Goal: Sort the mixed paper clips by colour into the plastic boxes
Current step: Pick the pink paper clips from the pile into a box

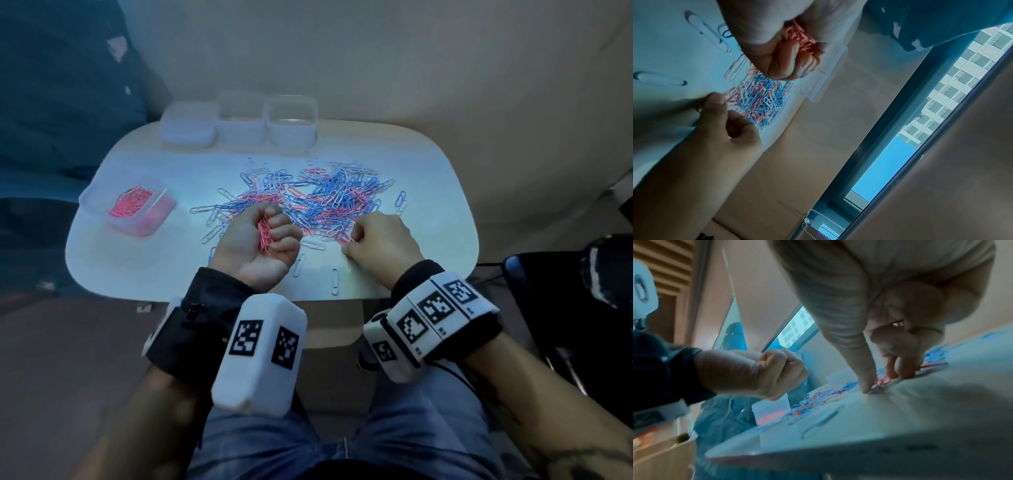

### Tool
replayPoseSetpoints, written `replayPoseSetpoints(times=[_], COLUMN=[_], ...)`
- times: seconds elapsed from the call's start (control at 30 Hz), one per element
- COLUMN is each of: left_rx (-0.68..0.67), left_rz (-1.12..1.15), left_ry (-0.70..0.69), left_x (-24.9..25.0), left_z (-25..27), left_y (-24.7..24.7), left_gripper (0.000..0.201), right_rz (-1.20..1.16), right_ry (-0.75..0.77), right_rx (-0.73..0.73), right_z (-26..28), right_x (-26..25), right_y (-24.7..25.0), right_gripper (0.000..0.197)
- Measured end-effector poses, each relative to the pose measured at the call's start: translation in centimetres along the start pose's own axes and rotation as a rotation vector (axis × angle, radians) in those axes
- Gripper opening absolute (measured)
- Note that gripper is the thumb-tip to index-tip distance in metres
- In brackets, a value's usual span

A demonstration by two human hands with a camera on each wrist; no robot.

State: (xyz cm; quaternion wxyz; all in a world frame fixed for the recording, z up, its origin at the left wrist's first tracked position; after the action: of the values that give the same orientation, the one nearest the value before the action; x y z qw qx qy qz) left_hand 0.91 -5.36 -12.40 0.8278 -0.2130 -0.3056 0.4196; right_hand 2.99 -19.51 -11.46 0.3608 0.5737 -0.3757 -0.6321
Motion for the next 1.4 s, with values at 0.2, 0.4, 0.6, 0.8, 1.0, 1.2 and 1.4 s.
replayPoseSetpoints(times=[0.2, 0.4, 0.6, 0.8, 1.0, 1.2, 1.4], left_rx=[0.024, 0.059, 0.085, 0.100, 0.162, 0.148, 0.131], left_rz=[0.018, 0.036, 0.029, 0.024, 0.086, 0.039, 0.078], left_ry=[0.012, 0.002, 0.010, 0.001, -0.039, -0.096, -0.140], left_x=[0.0, -0.6, -1.1, -1.1, -1.1, -2.9, -2.4], left_z=[-0.3, -0.1, -0.3, -0.3, -0.9, -1.7, -2.0], left_y=[0.5, 0.3, 0.3, 0.4, 0.6, -1.2, -2.4], left_gripper=[0.039, 0.026, 0.050, 0.049, 0.038, 0.036, 0.028], right_rz=[-0.076, 0.100, 0.052, 0.046, -0.423, -0.763, -0.674], right_ry=[-0.022, 0.005, -0.012, -0.021, -0.173, -0.276, -0.100], right_rx=[0.011, -0.047, -0.104, -0.108, -0.203, -0.404, -0.406], right_z=[-0.4, -0.3, -1.0, -1.0, -1.9, -1.8, -1.5], right_x=[0.3, -0.8, -0.9, -1.2, 0.8, -1.4, -4.2], right_y=[-0.1, 0.0, -0.2, -0.3, 1.6, 1.4, 1.1], right_gripper=[0.017, 0.024, 0.039, 0.034, 0.034, 0.027, 0.035])
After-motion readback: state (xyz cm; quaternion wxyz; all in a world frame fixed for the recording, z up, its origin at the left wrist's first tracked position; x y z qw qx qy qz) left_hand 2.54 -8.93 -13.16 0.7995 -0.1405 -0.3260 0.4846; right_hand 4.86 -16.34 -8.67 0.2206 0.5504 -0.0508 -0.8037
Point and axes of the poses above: each hand's wrist, its own z-axis away from the middle knuckle, its own y-axis out of the back of the hand, x = y × z, the point moved 6 cm from there along -z, towards the middle knuckle, and after that the axes turned 15 degrees about x, right-handed, at the moved point
